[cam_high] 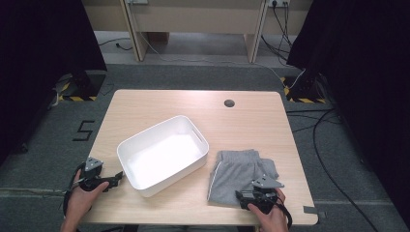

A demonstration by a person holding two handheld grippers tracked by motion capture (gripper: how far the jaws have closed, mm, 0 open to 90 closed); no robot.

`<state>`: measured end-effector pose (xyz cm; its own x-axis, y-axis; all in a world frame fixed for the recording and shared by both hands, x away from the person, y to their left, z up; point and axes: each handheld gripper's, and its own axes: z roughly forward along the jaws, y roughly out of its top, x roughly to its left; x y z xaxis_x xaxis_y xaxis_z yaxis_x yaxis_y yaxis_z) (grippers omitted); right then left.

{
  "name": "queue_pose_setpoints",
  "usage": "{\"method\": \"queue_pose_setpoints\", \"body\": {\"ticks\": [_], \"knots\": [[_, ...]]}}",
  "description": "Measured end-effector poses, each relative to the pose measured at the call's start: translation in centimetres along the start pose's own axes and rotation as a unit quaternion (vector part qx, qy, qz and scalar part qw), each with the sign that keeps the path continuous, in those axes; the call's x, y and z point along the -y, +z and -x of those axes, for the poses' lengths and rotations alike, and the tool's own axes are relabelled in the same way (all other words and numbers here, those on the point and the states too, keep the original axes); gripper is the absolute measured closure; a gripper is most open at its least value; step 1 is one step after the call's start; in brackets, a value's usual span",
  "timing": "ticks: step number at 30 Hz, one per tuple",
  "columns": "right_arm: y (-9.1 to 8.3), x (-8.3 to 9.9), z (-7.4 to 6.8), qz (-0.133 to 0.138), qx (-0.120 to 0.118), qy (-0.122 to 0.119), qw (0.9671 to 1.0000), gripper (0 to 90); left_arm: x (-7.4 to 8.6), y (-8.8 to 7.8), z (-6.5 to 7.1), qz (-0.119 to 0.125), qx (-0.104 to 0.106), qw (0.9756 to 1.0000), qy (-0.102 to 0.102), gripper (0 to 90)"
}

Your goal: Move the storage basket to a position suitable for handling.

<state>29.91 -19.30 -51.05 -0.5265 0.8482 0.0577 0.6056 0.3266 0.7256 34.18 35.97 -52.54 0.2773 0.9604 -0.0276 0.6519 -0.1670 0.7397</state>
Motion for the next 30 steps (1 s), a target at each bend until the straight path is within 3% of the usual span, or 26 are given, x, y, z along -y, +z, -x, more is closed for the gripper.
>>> {"method": "queue_pose_setpoints", "body": {"ticks": [8,11,12,13,14,18,25,27,30], "knots": [[-0.4,-0.1,0.4,0.007,-0.016,-0.003,0.9998,21.1,0.0,0.0,0.0,0.0,0.0,1.0,0.0,8.1],[-0.9,-0.3,0.7,0.032,-0.01,-0.003,0.9994,21.9,0.0,0.0,0.0,0.0,0.0,1.0,0.0,8.1],[-1.5,-0.6,1.1,0.056,0.001,-0.008,0.9984,21.5,0.0,0.0,0.0,0.0,0.0,1.0,0.0,8.1],[-1.5,-0.6,1.1,0.056,0.001,-0.008,0.9984,21.5,0.0,0.0,0.0,0.0,0.0,1.0,0.0,8.1],[-2.0,-0.9,1.5,0.082,0.011,-0.008,0.9966,21.4,0.0,0.0,0.0,0.0,0.0,1.0,0.0,8.1],[-2.5,-1.5,2.3,0.114,0.032,-0.019,0.9928,20.6,0.0,0.0,0.0,0.0,0.001,1.0,0.0,8.1],[-2.8,-2.9,3.2,0.124,0.043,-0.037,0.9906,18.8,0.0,-0.1,0.0,0.002,0.003,1.0,0.001,9.1],[-3.0,-3.4,3.5,0.124,0.044,-0.046,0.9902,19.1,0.0,-0.2,0.0,0.009,0.0,1.0,-0.003,16.2],[-3.3,-4.5,4.1,0.133,0.035,-0.05,0.9892,21.7,0.1,-0.5,0.1,0.018,-0.003,0.9997,-0.017,15.8]]}}
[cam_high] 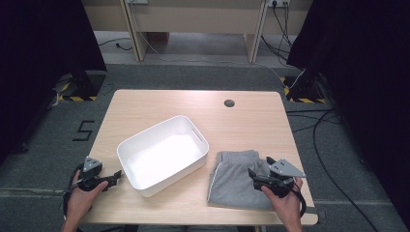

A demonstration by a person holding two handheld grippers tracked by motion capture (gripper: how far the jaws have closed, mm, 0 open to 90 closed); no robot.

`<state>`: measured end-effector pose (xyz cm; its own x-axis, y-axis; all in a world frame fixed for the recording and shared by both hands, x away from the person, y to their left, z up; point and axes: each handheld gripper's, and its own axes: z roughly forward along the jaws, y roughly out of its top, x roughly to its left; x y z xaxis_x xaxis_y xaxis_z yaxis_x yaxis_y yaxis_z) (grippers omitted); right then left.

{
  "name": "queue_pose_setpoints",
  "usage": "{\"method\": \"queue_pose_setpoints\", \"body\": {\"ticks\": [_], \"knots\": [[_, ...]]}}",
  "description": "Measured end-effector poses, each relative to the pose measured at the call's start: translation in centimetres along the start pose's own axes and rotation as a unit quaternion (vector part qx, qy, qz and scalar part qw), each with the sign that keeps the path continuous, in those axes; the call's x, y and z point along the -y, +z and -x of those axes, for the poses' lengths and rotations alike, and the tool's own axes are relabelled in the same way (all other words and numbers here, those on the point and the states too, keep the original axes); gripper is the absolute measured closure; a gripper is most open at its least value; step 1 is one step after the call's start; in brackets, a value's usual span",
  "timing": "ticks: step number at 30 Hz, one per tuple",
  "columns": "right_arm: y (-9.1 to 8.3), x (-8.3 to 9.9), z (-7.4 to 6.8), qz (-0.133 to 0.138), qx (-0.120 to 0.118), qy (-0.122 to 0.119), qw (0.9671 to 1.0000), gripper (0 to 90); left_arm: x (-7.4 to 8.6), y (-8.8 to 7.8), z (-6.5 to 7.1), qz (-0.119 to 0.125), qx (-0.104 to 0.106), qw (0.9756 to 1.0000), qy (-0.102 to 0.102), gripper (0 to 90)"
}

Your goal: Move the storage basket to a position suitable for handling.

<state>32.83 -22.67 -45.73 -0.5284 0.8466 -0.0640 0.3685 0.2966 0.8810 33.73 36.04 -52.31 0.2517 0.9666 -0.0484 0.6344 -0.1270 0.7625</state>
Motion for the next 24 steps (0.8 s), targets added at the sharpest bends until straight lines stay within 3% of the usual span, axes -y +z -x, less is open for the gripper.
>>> {"method": "queue_pose_setpoints", "body": {"ticks": [1,3,5,7,8,10,12,15,16,17,20,24], "knots": [[0.0,0.0,0.0,0.0,0.0,0.0,1.0,21.7,0.0,0.0,0.0,0.0,0.0,1.0,0.0,15.9],[0.2,-0.9,0.4,0.007,-0.018,-0.017,0.9997,34.8,0.3,-0.7,0.6,0.008,0.0,0.9999,0.009,16.2],[0.2,-1.3,0.5,0.01,-0.026,-0.025,0.9993,37.1,0.5,-1.2,0.7,0.014,0.003,0.9999,0.005,16.4],[0.6,-2.5,0.7,0.019,-0.045,-0.029,0.9984,43.1,0.6,-2.7,1.4,0.028,0.013,0.9995,0.0,16.4],[0.8,-2.9,0.6,0.021,-0.048,-0.031,0.9982,43.6,0.6,-3.2,1.7,0.027,0.013,0.9995,0.001,16.4],[1.3,-3.6,0.5,0.024,-0.057,-0.033,0.9975,45.4,0.7,-4.1,2.1,0.029,0.033,0.999,-0.008,16.3],[1.9,-4.2,0.4,0.024,-0.06,-0.033,0.9974,46.3,0.9,-4.8,2.7,0.037,0.035,0.9987,-0.01,16.1],[2.7,-4.7,0.1,0.018,-0.064,-0.038,0.9971,46.6,1.3,-5.3,3.5,0.042,0.04,0.9983,-0.009,16.1],[3.4,-5.2,-0.2,0.021,-0.072,-0.046,0.9961,46.8,1.7,-5.5,4.4,0.043,0.054,0.9976,-0.01,16.1],[3.4,-5.2,-0.2,0.021,-0.072,-0.046,0.9961,46.8,1.7,-5.5,4.4,0.043,0.054,0.9976,-0.01,16.1],[4.6,-6.1,-0.9,0.016,-0.085,-0.051,0.995,48.1,2.4,-6.3,6.1,0.047,0.063,0.9969,0.008,16.1],[5.7,-6.9,-1.3,0.018,-0.101,-0.048,0.9936,48.9,2.5,-6.7,6.8,0.046,0.08,0.9954,0.022,15.7]]}}
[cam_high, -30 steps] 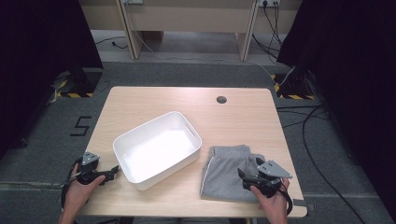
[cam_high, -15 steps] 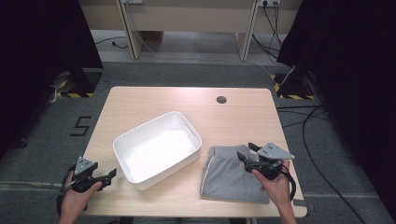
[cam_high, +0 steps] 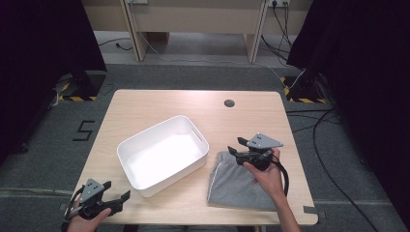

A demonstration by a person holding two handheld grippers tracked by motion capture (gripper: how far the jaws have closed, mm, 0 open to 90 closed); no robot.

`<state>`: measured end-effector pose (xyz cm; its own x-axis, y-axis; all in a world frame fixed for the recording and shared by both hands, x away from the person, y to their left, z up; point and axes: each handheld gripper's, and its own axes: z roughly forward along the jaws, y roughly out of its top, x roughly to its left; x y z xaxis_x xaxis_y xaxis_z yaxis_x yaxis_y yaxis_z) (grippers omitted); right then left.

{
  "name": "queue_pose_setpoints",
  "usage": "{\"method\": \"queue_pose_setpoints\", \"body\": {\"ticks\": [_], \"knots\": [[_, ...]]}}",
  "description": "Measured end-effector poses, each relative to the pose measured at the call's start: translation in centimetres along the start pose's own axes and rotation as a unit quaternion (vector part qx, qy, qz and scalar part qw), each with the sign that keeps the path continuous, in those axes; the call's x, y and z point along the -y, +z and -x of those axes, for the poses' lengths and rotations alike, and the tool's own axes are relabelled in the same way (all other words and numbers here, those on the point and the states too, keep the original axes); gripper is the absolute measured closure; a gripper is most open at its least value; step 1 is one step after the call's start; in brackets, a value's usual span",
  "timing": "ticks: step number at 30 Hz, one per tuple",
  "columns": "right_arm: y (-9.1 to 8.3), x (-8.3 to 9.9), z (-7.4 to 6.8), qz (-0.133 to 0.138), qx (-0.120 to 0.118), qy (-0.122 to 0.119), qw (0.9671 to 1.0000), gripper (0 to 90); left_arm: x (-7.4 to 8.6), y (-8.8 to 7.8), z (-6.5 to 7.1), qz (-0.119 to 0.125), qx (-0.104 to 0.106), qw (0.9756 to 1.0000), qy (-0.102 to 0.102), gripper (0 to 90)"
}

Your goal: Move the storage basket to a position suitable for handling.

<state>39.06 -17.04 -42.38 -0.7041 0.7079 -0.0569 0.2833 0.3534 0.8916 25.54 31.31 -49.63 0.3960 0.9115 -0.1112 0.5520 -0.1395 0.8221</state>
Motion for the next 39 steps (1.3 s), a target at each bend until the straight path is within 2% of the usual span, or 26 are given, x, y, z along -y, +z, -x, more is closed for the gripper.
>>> {"method": "queue_pose_setpoints", "body": {"ticks": [2,5,6,10,11,13,16,17,18,27,39], "knots": [[0.6,-0.3,-0.1,-0.002,-0.003,-0.004,1.0,49.2,0.1,0.0,0.8,0.003,0.01,0.9999,0.011,15.8],[1.1,-0.7,-0.2,-0.004,-0.008,-0.005,0.9999,49.2,0.0,0.2,1.5,0.007,0.013,0.9998,0.017,15.8],[1.6,-1.0,-0.2,-0.004,-0.015,-0.001,0.9999,49.1,0.0,0.5,2.2,0.004,0.018,0.9994,0.029,15.8],[2.4,-1.7,-0.3,-0.009,-0.019,-0.002,0.9998,47.7,-0.1,1.0,3.3,0.007,0.027,0.9986,0.045,15.6],[2.4,-1.7,-0.3,-0.009,-0.019,-0.002,0.9998,47.7,-0.1,1.0,3.3,0.007,0.027,0.9986,0.045,15.1],[2.8,-2.1,-0.5,-0.012,-0.022,-0.007,0.9997,46.2,-0.2,1.6,4.0,0.013,0.042,0.9981,0.043,15.1],[3.4,-2.3,-0.8,-0.02,-0.027,-0.007,0.9994,45.4,-0.6,2.1,4.6,0.013,0.043,0.9978,0.049,15.4],[3.4,-2.3,-0.8,-0.02,-0.027,-0.007,0.9994,45.4,-0.6,2.1,4.6,0.013,0.043,0.9978,0.049,14.6],[3.8,-2.3,-0.8,-0.021,-0.03,-0.007,0.9993,44.3,-0.8,2.4,4.6,0.008,0.032,0.998,0.054,14.1],[5.3,-2.6,-1.6,-0.027,-0.039,0.002,0.9989,38.0,-1.4,3.1,4.2,0.011,0.034,0.9984,0.044,15.5],[8.0,-2.1,-1.2,-0.067,-0.039,0.013,0.9969,38.7,-3.0,4.9,4.0,0.009,0.04,0.9982,0.044,17.9]]}}
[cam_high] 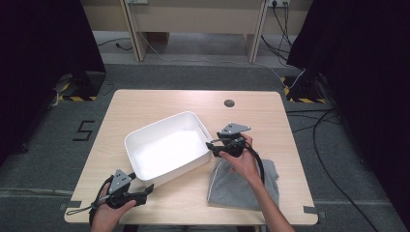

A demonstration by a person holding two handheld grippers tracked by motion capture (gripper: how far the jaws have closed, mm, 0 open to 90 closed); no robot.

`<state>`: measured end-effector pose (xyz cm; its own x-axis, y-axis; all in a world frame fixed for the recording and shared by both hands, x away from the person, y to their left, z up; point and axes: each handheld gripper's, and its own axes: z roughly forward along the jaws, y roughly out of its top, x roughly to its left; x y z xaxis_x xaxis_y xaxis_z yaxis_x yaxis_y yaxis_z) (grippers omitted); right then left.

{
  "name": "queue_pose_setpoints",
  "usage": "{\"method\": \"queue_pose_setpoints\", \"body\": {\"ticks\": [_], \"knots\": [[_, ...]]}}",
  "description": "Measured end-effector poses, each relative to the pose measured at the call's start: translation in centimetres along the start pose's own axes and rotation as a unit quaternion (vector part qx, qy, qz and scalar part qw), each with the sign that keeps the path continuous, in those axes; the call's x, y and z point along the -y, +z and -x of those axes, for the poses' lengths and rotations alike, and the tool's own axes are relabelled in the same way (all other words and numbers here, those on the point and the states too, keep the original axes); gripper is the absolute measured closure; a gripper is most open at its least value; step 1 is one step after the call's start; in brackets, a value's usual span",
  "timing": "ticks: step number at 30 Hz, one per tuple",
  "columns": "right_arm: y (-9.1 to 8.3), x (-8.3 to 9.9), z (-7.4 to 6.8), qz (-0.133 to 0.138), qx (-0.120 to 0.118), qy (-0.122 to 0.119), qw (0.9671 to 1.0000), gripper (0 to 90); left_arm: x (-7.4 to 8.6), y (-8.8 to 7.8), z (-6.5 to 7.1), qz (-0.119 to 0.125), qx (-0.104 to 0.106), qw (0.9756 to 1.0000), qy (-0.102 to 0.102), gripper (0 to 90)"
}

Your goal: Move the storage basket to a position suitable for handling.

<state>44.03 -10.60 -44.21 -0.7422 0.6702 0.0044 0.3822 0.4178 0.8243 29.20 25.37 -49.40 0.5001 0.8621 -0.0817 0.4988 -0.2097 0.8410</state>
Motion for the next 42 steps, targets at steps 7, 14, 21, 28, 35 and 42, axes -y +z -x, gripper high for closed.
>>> {"method": "queue_pose_setpoints", "body": {"ticks": [7,14,21,28,35,42], "knots": [[1.5,-0.1,0.5,-0.018,-0.01,0.003,0.9998,45.2,-1.7,1.2,-0.6,0.011,-0.003,0.9999,-0.012,19.0],[2.3,0.0,1.5,-0.031,-0.006,0.019,0.9993,52.7,-2.9,2.1,-1.1,0.009,-0.005,0.9999,-0.014,16.3],[3.0,-0.6,2.1,-0.047,0.021,-0.007,0.9986,54.0,-4.2,3.4,-1.5,0.0,-0.008,0.9998,-0.017,14.3],[3.3,-0.8,3.6,-0.053,0.032,-0.003,0.9981,55.9,-5.3,4.8,-1.6,-0.004,-0.008,0.9998,-0.015,14.8],[2.6,-0.4,4.4,-0.044,0.053,0.004,0.9976,56.1,-6.2,6.1,-1.5,0.0,-0.013,0.9998,-0.015,19.6],[1.8,0.3,5.4,-0.039,0.064,0.022,0.9969,55.1,-7.1,7.6,-1.1,0.011,-0.015,0.9997,-0.018,23.9]]}}
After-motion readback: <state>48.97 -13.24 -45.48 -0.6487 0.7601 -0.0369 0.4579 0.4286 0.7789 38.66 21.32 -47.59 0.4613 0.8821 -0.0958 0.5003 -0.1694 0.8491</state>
